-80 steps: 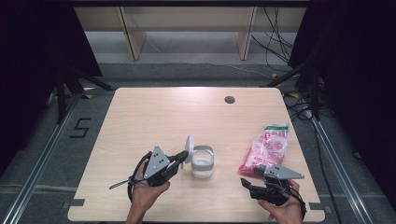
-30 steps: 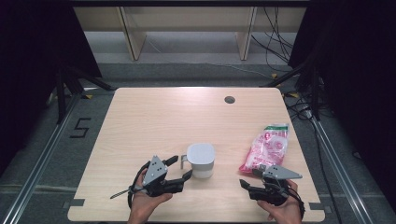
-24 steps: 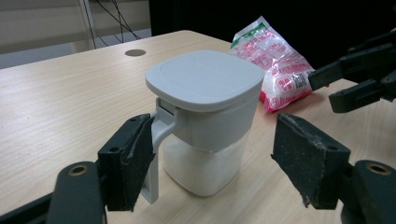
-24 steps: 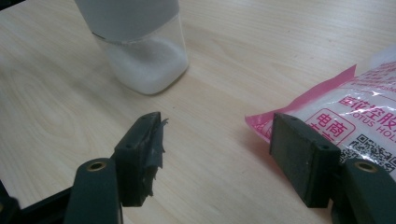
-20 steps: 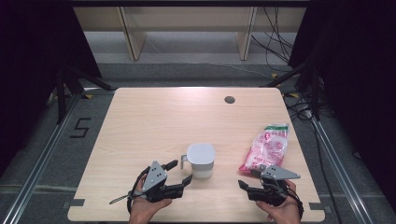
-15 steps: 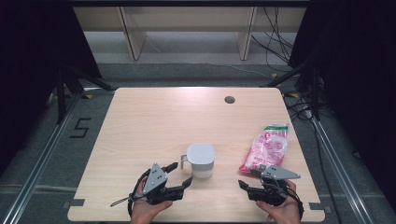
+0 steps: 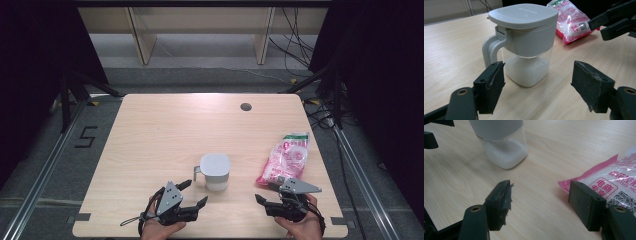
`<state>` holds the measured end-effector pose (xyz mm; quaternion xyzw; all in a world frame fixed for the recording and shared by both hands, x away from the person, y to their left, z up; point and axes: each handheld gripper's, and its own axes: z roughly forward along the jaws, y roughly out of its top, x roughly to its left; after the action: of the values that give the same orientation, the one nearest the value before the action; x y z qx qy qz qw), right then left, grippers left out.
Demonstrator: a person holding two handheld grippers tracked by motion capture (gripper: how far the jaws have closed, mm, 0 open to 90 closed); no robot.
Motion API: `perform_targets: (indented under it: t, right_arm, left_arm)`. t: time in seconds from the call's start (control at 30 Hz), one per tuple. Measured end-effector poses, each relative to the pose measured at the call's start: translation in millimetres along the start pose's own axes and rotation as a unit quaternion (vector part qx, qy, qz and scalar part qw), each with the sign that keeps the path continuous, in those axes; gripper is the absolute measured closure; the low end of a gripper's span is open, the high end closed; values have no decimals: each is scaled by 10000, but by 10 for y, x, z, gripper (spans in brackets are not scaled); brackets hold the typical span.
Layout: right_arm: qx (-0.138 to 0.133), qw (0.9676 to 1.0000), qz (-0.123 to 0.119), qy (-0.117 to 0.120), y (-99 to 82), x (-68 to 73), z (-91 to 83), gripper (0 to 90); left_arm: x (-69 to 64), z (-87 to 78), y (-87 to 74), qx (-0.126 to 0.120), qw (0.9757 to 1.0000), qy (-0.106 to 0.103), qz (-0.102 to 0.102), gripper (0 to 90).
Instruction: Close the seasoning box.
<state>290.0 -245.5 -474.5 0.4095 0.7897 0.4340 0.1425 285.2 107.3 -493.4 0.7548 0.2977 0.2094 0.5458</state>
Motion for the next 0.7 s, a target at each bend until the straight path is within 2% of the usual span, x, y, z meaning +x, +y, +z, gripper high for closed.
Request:
perform_targets:
  t: [0.03,0.07,0.1,0.13,0.2,0.23,0.3,0.33,0.37,0.4,0.43,0.47,0.5,0.57,0.6,0.7]
  right_arm:
    - [-59,9998,-178,-62,-3,-25,3,353]
    - [-39,10000,4,6,-14,0,4,352]
    - [-51,9999,-121,-1,-20,-23,4,350]
    - [15,10000,29,-6,-28,7,-7,349]
    - [-4,10000,10,31,-41,12,-3,342]
    - [-12,9999,-124,33,-47,-11,-1,341]
    - [62,10000,-8,55,-65,19,-5,340]
    - [67,10000,-27,59,-75,20,1,338]
    - [126,9998,-180,17,-75,3,-7,337]
    - [134,9997,-181,26,-80,5,-7,336]
    - [140,9999,8,82,-91,34,0,334]
    - [134,9998,-128,74,-94,12,3,332]
    - [194,9998,-26,75,-97,32,-8,331]
    - [164,9997,-147,91,-108,19,7,327]
    - [174,9997,-139,32,-111,27,3,325]
    - [265,9995,-115,146,-115,26,6,321]
  left_arm:
    - [0,0,0,0,10000,0,0,255]
    - [-16,-2,-7,33,10000,9,-44,254]
    - [-31,4,-15,13,9999,20,-140,253]
    - [-38,12,-19,-10,9998,-16,-172,252]
    - [-37,12,-19,11,9999,-19,-147,249]
    - [-40,12,-18,6,9999,-16,-158,248]
    - [-39,11,-17,7,9999,-16,-154,248]
    - [-41,11,-17,-9,9998,-10,-179,248]
    - [-41,11,-17,-7,9998,-8,-178,248]
    - [-41,11,-17,-7,9998,-8,-178,247]
    - [-40,11,-17,1,9998,5,-176,246]
    - [-38,12,-18,3,9999,4,-173,245]
    - [-38,12,-18,3,9998,5,-178,245]
    - [-37,11,-18,3,9998,11,-178,244]
    - [-37,10,-17,1,9998,13,-178,244]
    - [-39,11,-17,6,9998,11,-175,244]
